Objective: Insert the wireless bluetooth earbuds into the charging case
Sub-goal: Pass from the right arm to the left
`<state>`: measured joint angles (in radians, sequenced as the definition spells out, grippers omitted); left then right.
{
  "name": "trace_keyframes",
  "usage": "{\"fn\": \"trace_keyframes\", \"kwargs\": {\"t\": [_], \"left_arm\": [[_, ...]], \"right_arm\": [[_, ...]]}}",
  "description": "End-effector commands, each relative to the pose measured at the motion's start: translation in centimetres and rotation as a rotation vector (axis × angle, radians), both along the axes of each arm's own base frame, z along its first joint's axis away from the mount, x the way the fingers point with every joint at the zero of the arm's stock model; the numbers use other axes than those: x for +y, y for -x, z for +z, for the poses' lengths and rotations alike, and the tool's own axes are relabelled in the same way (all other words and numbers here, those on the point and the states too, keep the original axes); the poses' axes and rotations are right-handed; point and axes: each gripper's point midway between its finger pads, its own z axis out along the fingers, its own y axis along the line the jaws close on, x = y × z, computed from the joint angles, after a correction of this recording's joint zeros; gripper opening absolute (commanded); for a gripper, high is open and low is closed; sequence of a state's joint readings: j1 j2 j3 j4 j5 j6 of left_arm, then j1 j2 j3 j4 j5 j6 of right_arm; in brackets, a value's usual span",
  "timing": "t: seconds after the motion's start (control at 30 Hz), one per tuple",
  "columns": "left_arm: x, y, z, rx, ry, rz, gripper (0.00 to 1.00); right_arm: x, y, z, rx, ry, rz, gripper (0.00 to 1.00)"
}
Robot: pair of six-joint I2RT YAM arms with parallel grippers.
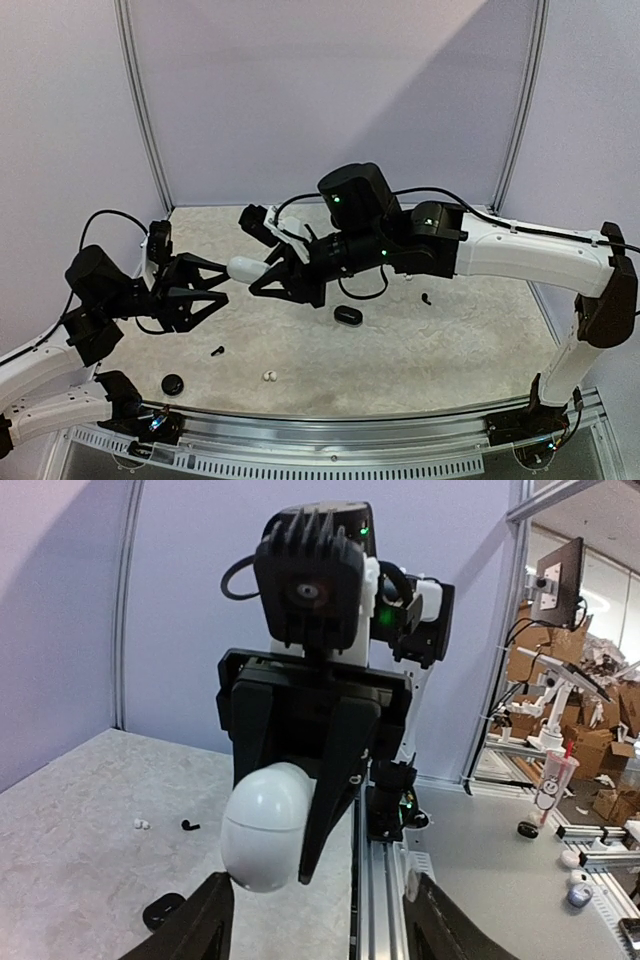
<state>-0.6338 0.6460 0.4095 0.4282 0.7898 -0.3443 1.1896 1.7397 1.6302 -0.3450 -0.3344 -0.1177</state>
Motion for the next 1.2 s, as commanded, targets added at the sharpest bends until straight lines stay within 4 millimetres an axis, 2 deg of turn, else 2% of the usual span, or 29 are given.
{"fn": "trace_keyframes", "kwargs": {"t": [0.0, 0.13, 0.3, 0.5, 0.6, 0.63, 0.73, 0.77, 0.8, 0.83, 0.93, 1.03, 1.17], "left_arm": [[0.3, -0.2, 0.5, -0.019, 0.036, 0.023, 0.58], [0.2, -0.4, 0.0, -0.007, 0.025, 0.032, 0.53], [0.2, -0.8, -0.3, 0.004, 0.019, 0.048, 0.43], [0.0, -0.7, -0.6, 0.006, 0.008, 0.035, 0.23], [-0.1, -0.7, -0.8, 0.016, 0.003, 0.034, 0.03], [-0.1, -0.7, -0.8, 0.018, 0.002, 0.034, 0.00], [-0.1, -0.7, -0.9, 0.025, -0.002, 0.035, 0.00], [-0.1, -0.7, -1.0, 0.027, -0.004, 0.035, 0.00], [-0.1, -0.7, -1.1, 0.028, -0.006, 0.038, 0.00], [-0.1, -0.7, -1.1, 0.026, -0.008, 0.040, 0.00], [0.0, -0.6, -1.4, -0.010, -0.021, 0.044, 0.00], [-0.1, -0.3, -1.5, -0.071, -0.041, 0.034, 0.00], [-0.1, -0.1, -1.5, -0.099, -0.047, 0.022, 0.00]], "right_arm": [[0.9, 0.3, -0.2, 0.002, 0.013, 0.029, 0.00], [1.2, 0.4, -0.4, 0.002, 0.013, 0.038, 0.00], [1.4, 0.5, -0.4, -0.001, 0.015, 0.050, 0.00], [1.6, 0.4, -0.8, -0.002, 0.022, 0.052, 0.00], [1.7, 0.4, -0.6, -0.005, 0.018, 0.056, 0.00], [1.7, 0.5, -0.6, -0.008, 0.018, 0.057, 0.00], [1.7, 0.4, -0.5, -0.010, 0.016, 0.054, 0.00], [1.7, 0.4, -0.4, -0.013, 0.014, 0.052, 0.02], [1.7, 0.2, -0.3, -0.015, 0.014, 0.043, 0.09], [1.7, 0.0, -0.1, -0.015, 0.012, 0.031, 0.23], [1.5, -0.4, 0.2, -0.010, 0.010, 0.003, 0.48], [1.3, -0.5, 0.7, -0.009, 0.000, -0.008, 0.56], [1.3, -0.9, 1.0, -0.007, -0.007, -0.029, 0.56]]}}
